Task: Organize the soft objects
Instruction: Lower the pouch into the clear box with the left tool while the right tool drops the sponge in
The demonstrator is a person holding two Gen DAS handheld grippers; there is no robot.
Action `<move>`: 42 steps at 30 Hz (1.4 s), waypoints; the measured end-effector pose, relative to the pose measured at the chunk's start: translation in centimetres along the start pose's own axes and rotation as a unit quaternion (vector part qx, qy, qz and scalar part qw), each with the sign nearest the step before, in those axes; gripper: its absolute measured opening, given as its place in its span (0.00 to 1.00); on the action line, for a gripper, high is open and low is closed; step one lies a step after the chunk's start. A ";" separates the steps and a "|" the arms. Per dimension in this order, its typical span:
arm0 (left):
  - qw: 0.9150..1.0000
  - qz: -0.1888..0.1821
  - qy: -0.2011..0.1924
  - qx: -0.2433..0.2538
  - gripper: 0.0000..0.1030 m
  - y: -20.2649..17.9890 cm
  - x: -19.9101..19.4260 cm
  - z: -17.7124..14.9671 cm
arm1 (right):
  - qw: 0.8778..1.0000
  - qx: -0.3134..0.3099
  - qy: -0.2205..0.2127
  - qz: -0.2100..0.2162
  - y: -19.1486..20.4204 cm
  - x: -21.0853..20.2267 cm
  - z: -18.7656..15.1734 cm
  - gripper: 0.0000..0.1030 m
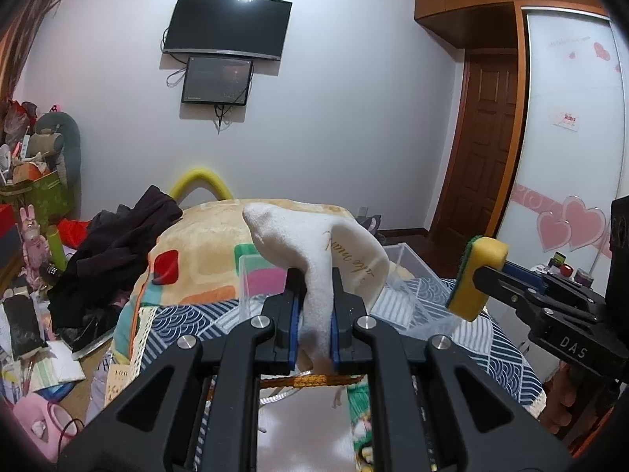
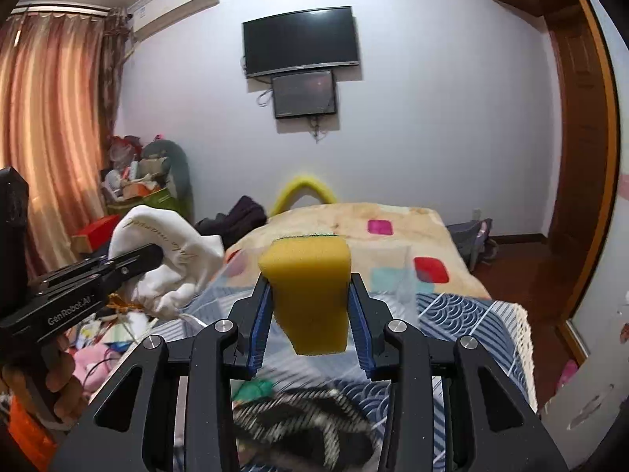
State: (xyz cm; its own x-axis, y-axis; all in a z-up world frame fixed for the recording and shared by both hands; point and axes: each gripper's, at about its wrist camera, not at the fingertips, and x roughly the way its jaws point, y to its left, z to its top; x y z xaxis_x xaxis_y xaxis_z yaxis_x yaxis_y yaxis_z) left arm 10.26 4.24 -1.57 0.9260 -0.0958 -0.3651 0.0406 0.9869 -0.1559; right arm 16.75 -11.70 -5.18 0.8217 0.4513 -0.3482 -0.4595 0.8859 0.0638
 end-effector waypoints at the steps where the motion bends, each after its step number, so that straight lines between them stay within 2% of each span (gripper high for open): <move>1: 1.000 0.002 0.003 0.000 0.11 0.1 0.7 0.3 | 1.000 0.001 0.000 -0.003 -0.2 0.4 0.1 0.33; 8: 0.999 0.005 0.036 -0.002 0.11 0.5 5.7 1.3 | 1.000 -0.005 0.016 -0.020 -1.2 3.5 0.6 0.33; 15: 0.995 0.013 0.103 0.010 0.11 0.5 10.8 -0.6 | 0.998 -0.011 0.059 -0.037 -1.9 6.8 -0.1 0.33; 23: 0.987 -0.005 0.158 0.007 0.11 0.1 12.7 -2.2 | 0.990 -0.015 0.130 -0.046 -2.7 9.2 -1.7 0.35; 26: 0.986 -0.014 0.167 -0.003 0.13 0.2 12.4 -2.0 | 0.990 -0.013 0.137 -0.042 -2.8 8.8 -1.7 0.36; 28: 0.986 -0.015 0.165 -0.007 0.19 0.4 12.1 -1.8 | 0.990 -0.012 0.136 -0.039 -2.8 8.2 -1.5 0.45; 29: 0.987 -0.015 0.162 -0.007 0.29 0.4 11.8 -1.6 | 0.990 -0.014 0.134 -0.037 -2.7 7.8 -1.3 0.53; 30: 0.987 -0.013 0.158 -0.008 0.43 0.4 11.3 -1.3 | 0.991 -0.015 0.130 -0.035 -2.6 7.6 -1.0 0.60; 32: 0.989 -0.009 0.149 -0.008 0.58 0.2 10.5 -0.8 | 0.992 -0.019 0.116 -0.034 -2.3 6.6 -0.6 0.62; 35: 0.992 -0.004 0.126 0.007 0.59 -0.3 8.6 0.0 | 0.994 -0.024 0.097 -0.033 -1.9 5.4 0.3 0.66; 37: 0.994 0.002 0.111 0.019 0.65 -0.8 7.1 0.5 | 0.996 -0.024 0.084 -0.029 -1.5 4.5 0.9 0.72; 39: 0.995 0.015 0.094 0.028 0.80 -1.2 5.6 0.8 | 0.997 -0.024 0.066 -0.027 -1.1 3.1 1.4 0.76; 42: 0.997 0.020 0.069 0.036 0.93 -1.7 3.2 0.9 | 0.999 -0.019 0.042 -0.026 -0.7 1.5 2.0 0.79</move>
State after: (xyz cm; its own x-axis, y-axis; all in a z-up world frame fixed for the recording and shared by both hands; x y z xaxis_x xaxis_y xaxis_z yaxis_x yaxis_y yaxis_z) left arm 13.45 2.36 -1.63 0.8674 -0.0678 -0.4930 0.0354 0.9966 -0.0748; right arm 18.98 -11.42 -3.89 0.8144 0.3925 -0.4274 -0.4306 0.9025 0.0081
